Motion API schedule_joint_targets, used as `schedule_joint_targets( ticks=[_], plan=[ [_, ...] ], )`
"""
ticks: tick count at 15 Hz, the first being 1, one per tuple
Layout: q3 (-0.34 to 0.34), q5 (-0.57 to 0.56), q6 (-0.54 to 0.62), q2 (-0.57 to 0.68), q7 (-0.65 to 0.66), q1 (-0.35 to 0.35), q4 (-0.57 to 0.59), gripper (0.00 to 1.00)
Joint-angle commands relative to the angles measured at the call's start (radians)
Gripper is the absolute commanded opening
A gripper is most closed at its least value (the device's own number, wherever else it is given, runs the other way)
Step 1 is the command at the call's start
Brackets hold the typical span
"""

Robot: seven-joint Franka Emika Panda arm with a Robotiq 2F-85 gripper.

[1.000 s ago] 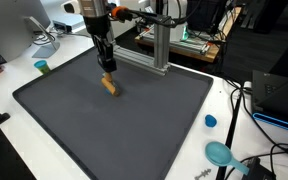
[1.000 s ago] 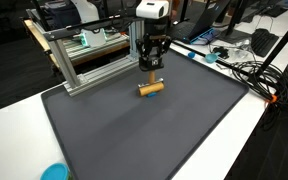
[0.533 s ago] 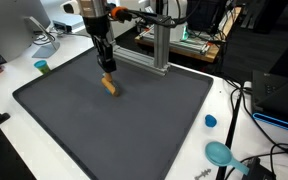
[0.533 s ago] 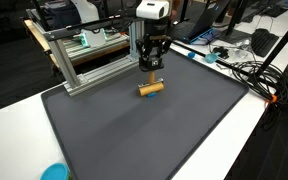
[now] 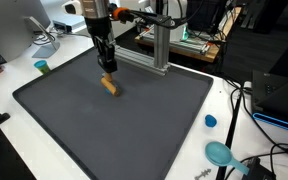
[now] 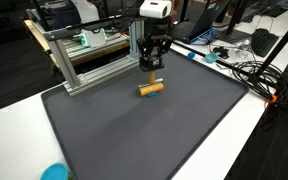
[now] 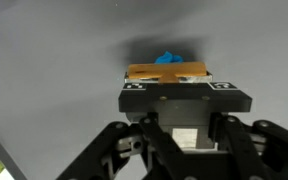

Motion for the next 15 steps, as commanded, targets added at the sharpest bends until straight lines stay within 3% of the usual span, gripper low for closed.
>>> schedule_joint_targets(
  ticks=[1,15],
  plan=[
    [-0.012,-0.023,-0.037,0.016,-0.011,0.004,-0.007,0.22],
    [-0.002,0.03,-0.124,0.025,-0.101,-0.022,-0.003,0.22]
  ],
)
